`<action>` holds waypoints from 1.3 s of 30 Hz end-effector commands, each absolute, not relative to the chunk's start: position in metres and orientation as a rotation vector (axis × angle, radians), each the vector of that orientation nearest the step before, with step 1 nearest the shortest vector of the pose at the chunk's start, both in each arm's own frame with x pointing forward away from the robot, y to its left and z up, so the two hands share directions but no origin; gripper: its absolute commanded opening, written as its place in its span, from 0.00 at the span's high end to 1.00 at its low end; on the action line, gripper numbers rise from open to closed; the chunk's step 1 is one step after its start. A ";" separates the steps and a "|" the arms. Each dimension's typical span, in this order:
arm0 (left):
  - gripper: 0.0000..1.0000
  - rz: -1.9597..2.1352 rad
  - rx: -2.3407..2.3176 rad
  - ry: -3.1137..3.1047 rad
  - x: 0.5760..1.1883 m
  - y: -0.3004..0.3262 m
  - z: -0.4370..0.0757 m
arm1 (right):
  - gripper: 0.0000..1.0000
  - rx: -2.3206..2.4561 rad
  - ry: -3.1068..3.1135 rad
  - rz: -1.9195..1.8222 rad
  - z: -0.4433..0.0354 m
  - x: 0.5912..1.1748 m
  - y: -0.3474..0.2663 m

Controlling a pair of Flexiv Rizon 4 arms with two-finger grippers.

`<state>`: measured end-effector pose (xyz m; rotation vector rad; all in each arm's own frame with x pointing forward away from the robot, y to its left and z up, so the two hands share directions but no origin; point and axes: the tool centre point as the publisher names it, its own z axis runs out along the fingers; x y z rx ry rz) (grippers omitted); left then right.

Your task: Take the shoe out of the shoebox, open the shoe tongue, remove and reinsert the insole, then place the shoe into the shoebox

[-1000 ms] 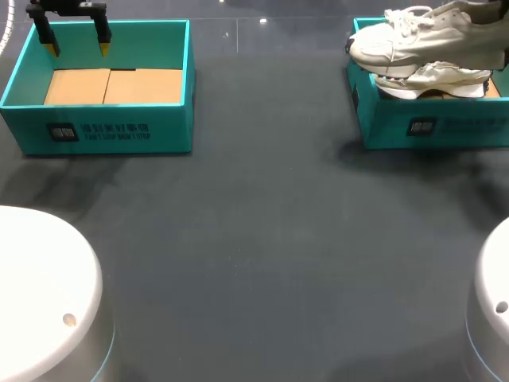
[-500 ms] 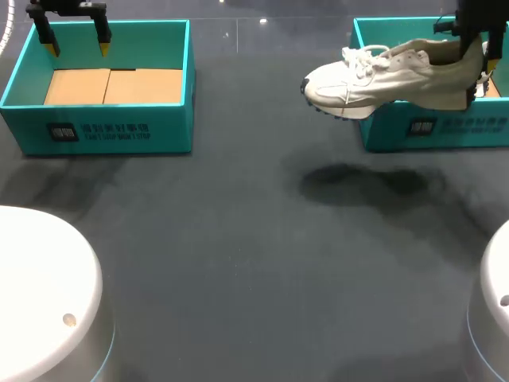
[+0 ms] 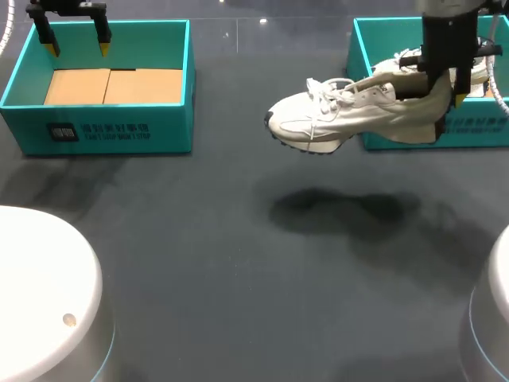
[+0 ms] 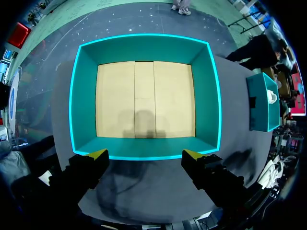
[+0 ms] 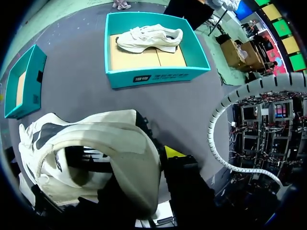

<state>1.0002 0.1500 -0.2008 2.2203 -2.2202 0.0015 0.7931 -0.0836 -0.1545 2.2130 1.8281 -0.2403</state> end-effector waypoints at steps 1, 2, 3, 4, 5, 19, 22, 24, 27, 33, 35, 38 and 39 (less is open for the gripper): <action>0.00 0.000 2.221 -2.221 1.000 0.150 -0.200 | 1.00 2.205 1.825 -0.219 -0.155 0.791 -0.084; 0.00 0.000 2.221 -2.221 1.000 0.150 -0.200 | 1.00 2.205 1.825 -0.219 -0.155 0.791 -0.084; 0.00 0.000 2.221 -2.221 1.000 0.150 -0.200 | 1.00 2.205 1.825 -0.219 -0.155 0.791 -0.084; 0.00 0.000 2.221 -2.221 1.000 0.150 -0.200 | 1.00 2.205 1.825 -0.219 -0.155 0.791 -0.084; 0.00 0.000 2.221 -2.221 1.000 0.150 -0.200 | 1.00 2.205 1.825 -0.219 -0.155 0.791 -0.084; 0.00 0.000 2.221 -2.221 1.000 0.150 -0.200 | 1.00 2.163 1.887 -0.257 -0.176 0.776 -0.066; 0.00 0.000 2.221 -2.221 1.000 0.150 -0.200 | 1.00 2.129 1.909 -0.236 -0.181 0.764 -0.057; 0.00 0.000 2.221 -2.221 1.000 0.150 -0.200 | 1.00 2.134 1.912 -0.222 -0.184 0.756 -0.052; 0.00 0.000 2.221 -2.221 1.000 0.150 -0.200 | 1.00 2.128 1.921 -0.218 -0.192 0.746 -0.043; 0.00 0.000 2.221 -2.221 1.000 0.150 -0.200 | 1.00 2.123 1.938 -0.215 -0.211 0.732 -0.026; 0.00 0.000 2.221 -2.221 1.000 0.150 -0.200 | 1.00 2.116 1.949 -0.212 -0.219 0.728 -0.020; 0.00 0.000 2.221 -2.221 1.000 0.150 -0.200 | 1.00 2.112 1.960 -0.212 -0.224 0.722 -0.012; 0.00 0.000 2.221 -2.221 1.000 0.150 -0.200 | 1.00 2.109 1.966 -0.200 -0.224 0.720 -0.010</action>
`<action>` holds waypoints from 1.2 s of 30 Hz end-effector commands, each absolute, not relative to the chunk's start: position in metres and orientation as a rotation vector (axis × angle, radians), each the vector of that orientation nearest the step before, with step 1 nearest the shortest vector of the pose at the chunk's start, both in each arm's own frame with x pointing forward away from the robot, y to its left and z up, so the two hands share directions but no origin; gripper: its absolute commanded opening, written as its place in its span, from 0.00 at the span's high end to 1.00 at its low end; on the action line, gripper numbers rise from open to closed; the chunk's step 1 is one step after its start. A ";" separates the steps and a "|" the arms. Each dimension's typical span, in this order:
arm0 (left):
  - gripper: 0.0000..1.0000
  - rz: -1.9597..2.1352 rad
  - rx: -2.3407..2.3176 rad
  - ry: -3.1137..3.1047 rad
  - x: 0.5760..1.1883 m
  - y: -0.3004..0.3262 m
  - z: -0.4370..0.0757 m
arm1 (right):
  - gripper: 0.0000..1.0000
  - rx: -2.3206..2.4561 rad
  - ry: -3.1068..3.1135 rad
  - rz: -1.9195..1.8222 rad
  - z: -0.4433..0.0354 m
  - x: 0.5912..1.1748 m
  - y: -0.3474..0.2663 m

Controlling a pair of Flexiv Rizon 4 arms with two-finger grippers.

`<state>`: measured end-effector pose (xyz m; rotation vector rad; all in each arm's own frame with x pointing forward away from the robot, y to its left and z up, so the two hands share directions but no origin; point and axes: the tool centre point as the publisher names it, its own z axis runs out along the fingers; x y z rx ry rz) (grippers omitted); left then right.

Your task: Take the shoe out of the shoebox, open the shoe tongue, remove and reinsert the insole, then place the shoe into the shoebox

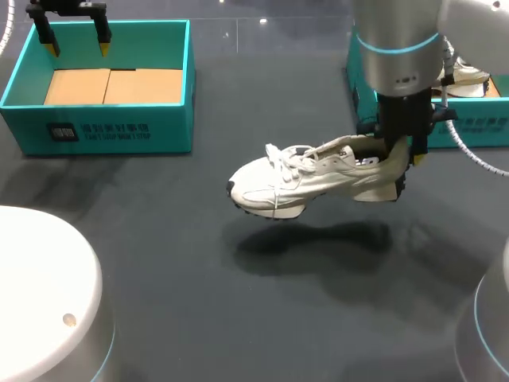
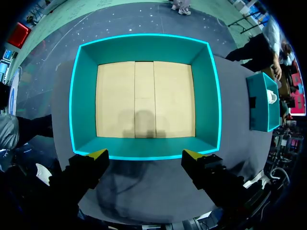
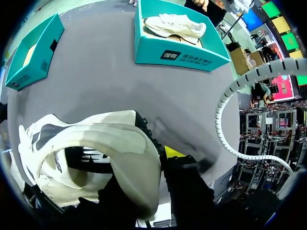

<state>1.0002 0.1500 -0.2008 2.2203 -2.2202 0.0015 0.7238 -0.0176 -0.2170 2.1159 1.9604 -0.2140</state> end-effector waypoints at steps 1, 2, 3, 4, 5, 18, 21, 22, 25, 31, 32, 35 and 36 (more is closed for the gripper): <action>0.00 0.000 2.221 -2.221 1.000 0.150 -0.200 | 1.00 2.106 1.957 -0.209 -0.225 0.719 -0.007; 0.00 0.000 2.221 -2.221 1.000 0.150 -0.200 | 1.00 2.105 1.958 -0.206 -0.226 0.718 -0.006; 0.00 0.000 2.221 -2.221 1.000 0.150 -0.200 | 1.00 2.104 1.961 -0.200 -0.226 0.717 -0.004; 0.00 0.000 2.221 -2.221 1.000 0.150 -0.200 | 1.00 2.105 1.960 -0.199 -0.228 0.716 -0.002; 0.00 0.000 2.221 -2.221 1.000 0.150 -0.200 | 1.00 2.105 1.956 -0.196 -0.229 0.715 0.000; 0.00 0.000 2.221 -2.221 1.000 0.150 -0.200 | 1.00 2.098 1.972 -0.167 -0.264 0.707 0.025; 0.00 0.000 2.221 -2.221 1.000 0.150 -0.200 | 1.00 2.094 1.983 -0.169 -0.273 0.706 0.029; 0.00 0.000 2.221 -2.221 1.000 0.150 -0.200 | 1.00 2.093 1.982 -0.172 -0.277 0.706 0.031; 0.00 0.000 2.221 -2.221 1.000 0.150 -0.200 | 1.00 2.089 1.991 -0.180 -0.286 0.705 0.034; 0.00 0.000 2.221 -2.221 1.000 0.150 -0.200 | 1.00 2.114 1.986 -0.203 -0.302 0.701 0.038; 0.00 0.000 2.221 -2.221 1.000 0.150 -0.200 | 1.00 2.121 1.975 -0.212 -0.305 0.701 0.038; 0.00 0.000 2.221 -2.221 1.000 0.150 -0.200 | 1.00 2.137 1.969 -0.217 -0.312 0.699 0.039; 0.00 0.000 2.221 -2.221 1.000 0.150 -0.200 | 1.00 2.142 1.976 -0.200 -0.314 0.698 0.039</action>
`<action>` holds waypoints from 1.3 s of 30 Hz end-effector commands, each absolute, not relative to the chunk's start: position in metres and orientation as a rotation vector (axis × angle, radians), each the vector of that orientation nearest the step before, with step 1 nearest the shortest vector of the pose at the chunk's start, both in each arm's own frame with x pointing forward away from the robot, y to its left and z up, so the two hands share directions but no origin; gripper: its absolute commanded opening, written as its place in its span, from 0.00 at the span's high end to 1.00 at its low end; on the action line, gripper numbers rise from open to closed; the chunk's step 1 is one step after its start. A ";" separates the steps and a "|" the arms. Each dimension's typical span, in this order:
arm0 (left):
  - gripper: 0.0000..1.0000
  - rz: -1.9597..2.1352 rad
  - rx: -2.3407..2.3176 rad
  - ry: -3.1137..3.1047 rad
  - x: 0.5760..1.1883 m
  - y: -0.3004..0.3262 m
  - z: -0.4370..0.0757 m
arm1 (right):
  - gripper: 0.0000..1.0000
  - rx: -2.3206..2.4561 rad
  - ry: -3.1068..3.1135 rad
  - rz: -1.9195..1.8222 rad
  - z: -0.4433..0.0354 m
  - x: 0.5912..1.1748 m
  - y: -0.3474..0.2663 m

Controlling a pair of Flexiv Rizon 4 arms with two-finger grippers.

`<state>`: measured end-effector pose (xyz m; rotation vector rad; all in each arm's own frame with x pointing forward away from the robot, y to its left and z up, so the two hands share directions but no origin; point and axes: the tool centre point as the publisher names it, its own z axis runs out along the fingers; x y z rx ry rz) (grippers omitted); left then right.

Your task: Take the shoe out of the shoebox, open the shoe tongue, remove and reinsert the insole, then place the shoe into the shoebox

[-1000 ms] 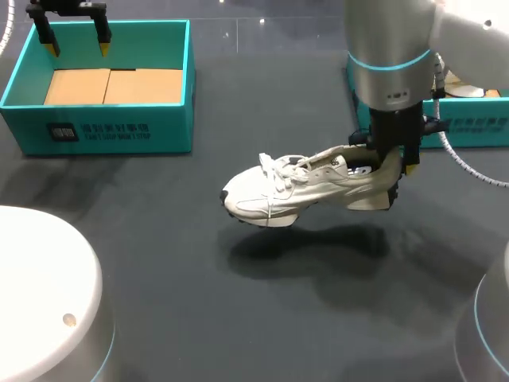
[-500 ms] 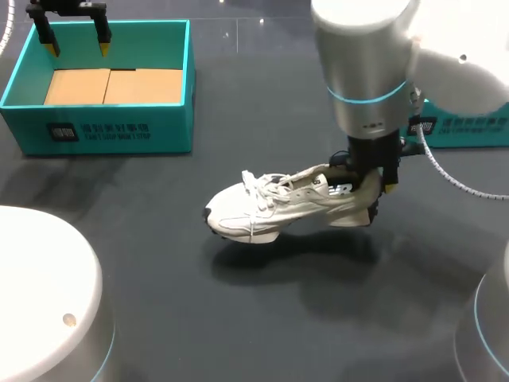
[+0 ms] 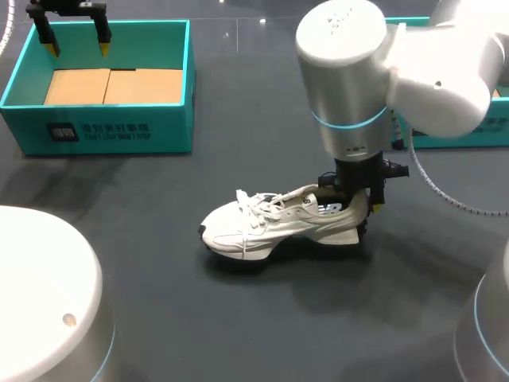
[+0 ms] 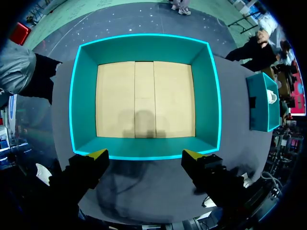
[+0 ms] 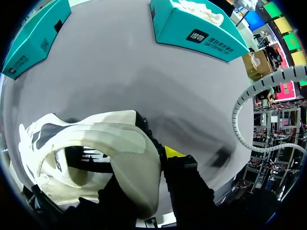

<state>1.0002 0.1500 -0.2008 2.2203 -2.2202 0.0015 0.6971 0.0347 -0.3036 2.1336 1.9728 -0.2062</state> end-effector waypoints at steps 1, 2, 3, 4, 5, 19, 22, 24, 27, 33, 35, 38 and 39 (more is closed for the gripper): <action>0.00 0.000 2.221 -2.221 1.000 0.150 -0.200 | 1.00 2.147 1.972 -0.198 -0.316 0.697 0.039; 0.00 0.000 2.221 -2.221 1.000 0.150 -0.200 | 1.00 2.146 1.968 -0.200 -0.317 0.696 0.039; 0.00 0.000 2.221 -2.221 1.000 0.150 -0.200 | 1.00 2.150 1.963 -0.189 -0.318 0.695 0.039; 0.00 0.000 2.221 -2.221 1.000 0.150 -0.200 | 1.00 2.151 1.962 -0.188 -0.320 0.695 0.038; 0.00 0.000 2.221 -2.221 1.000 0.150 -0.200 | 1.00 2.150 1.957 -0.189 -0.322 0.694 0.038; 0.00 0.000 2.221 -2.221 1.000 0.150 -0.200 | 1.00 2.183 1.950 -0.213 -0.349 0.685 0.047; 0.00 0.000 2.221 -2.221 1.000 0.150 -0.200 | 1.00 2.185 1.952 -0.219 -0.353 0.688 0.049; 0.00 0.000 2.221 -2.221 1.000 0.150 -0.200 | 1.00 2.188 1.949 -0.222 -0.354 0.690 0.051; 0.00 0.000 2.221 -2.221 1.000 0.150 -0.200 | 1.00 2.189 1.947 -0.222 -0.357 0.691 0.054; 0.00 0.000 2.221 -2.221 1.000 0.150 -0.200 | 1.00 2.180 1.971 -0.225 -0.364 0.695 0.058; 0.00 0.000 2.221 -2.221 1.000 0.150 -0.200 | 1.00 2.178 1.977 -0.226 -0.365 0.696 0.059; 0.00 0.000 2.221 -2.221 1.000 0.150 -0.200 | 1.00 2.172 1.989 -0.230 -0.367 0.696 0.060; 0.00 0.000 2.221 -2.221 1.000 0.150 -0.200 | 1.00 2.169 1.994 -0.233 -0.368 0.696 0.060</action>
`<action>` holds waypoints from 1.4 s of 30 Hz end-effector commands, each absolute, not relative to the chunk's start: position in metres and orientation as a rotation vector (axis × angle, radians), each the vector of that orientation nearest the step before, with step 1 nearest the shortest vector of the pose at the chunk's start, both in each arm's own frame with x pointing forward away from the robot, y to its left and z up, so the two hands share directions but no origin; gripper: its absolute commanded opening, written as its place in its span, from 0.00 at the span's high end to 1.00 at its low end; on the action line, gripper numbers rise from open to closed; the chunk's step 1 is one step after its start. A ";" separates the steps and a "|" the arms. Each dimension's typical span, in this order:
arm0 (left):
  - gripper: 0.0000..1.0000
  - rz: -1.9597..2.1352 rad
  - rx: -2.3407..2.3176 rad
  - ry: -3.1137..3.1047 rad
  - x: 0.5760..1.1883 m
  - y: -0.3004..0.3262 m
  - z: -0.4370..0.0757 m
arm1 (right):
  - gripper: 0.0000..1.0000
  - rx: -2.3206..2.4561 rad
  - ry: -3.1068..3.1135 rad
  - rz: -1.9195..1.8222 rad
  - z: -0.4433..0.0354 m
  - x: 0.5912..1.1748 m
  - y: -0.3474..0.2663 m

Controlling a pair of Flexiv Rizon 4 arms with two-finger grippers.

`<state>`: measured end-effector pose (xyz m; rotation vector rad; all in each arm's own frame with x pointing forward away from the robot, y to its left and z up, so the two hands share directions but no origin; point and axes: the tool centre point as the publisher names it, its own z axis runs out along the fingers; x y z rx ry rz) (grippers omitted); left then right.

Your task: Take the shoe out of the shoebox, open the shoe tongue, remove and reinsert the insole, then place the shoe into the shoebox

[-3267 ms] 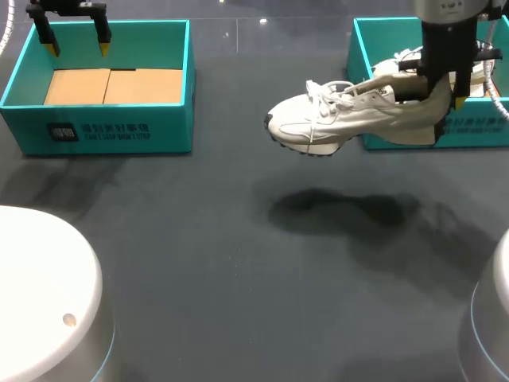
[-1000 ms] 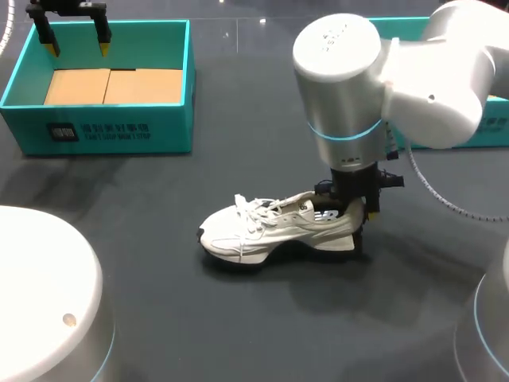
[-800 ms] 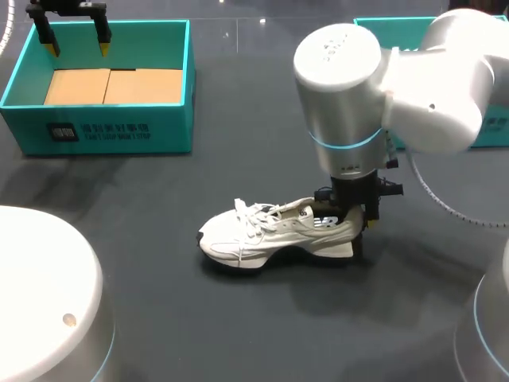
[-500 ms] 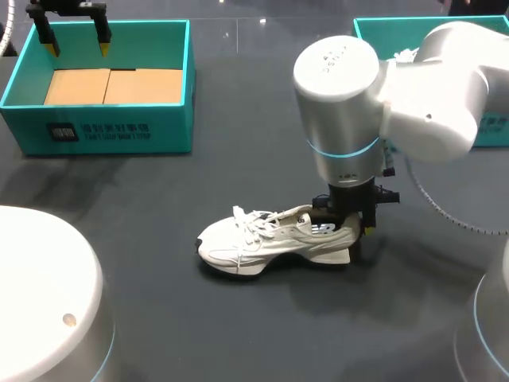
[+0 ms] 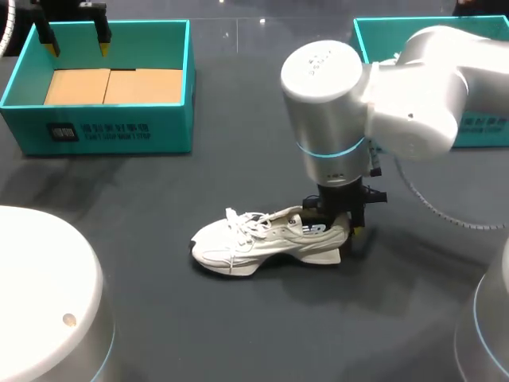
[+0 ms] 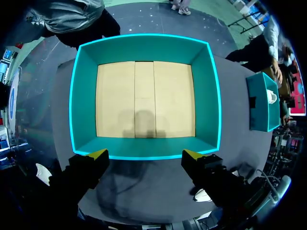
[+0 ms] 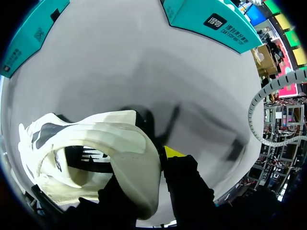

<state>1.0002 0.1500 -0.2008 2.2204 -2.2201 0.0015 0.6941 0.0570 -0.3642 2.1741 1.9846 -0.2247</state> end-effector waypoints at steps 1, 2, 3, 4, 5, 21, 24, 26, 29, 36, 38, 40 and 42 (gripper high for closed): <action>0.00 0.000 2.221 -2.221 1.000 0.150 -0.200 | 1.00 2.168 1.996 -0.237 -0.369 0.696 0.061; 0.00 0.000 2.221 -2.221 1.000 0.150 -0.200 | 1.00 2.166 2.000 -0.240 -0.370 0.696 0.061; 0.00 0.000 2.221 -2.221 1.000 0.150 -0.200 | 1.00 2.164 2.006 -0.240 -0.371 0.696 0.061; 0.00 0.000 2.221 -2.221 1.000 0.150 -0.200 | 1.00 2.160 2.011 -0.243 -0.372 0.695 0.062; 0.00 0.000 2.221 -2.221 1.000 0.150 -0.200 | 1.00 2.157 2.016 -0.246 -0.373 0.695 0.062; 0.00 0.000 2.221 -2.221 1.000 0.150 -0.200 | 0.04 2.160 2.057 -0.263 -0.379 0.692 0.067; 0.00 0.000 2.221 -2.221 1.000 0.150 -0.200 | 0.00 2.174 2.057 -0.247 -0.372 0.691 0.067; 0.00 0.000 2.221 -2.221 1.000 0.150 -0.200 | 0.00 2.186 2.058 -0.231 -0.363 0.691 0.066; 0.00 0.000 2.221 -2.221 1.000 0.150 -0.200 | 0.00 2.206 2.080 -0.200 -0.342 0.692 0.063; 0.00 0.000 2.221 -2.221 1.000 0.150 -0.200 | 0.00 2.226 2.219 -0.163 -0.291 0.697 0.055; 0.00 0.000 2.221 -2.221 1.000 0.150 -0.200 | 0.00 2.198 2.312 -0.173 -0.282 0.699 0.054; 0.00 0.000 2.221 -2.221 1.000 0.150 -0.200 | 0.00 2.111 2.455 -0.046 -0.271 0.698 0.052; 0.00 0.000 2.221 -2.221 1.000 0.150 -0.200 | 0.00 1.984 2.590 0.067 -0.263 0.697 0.049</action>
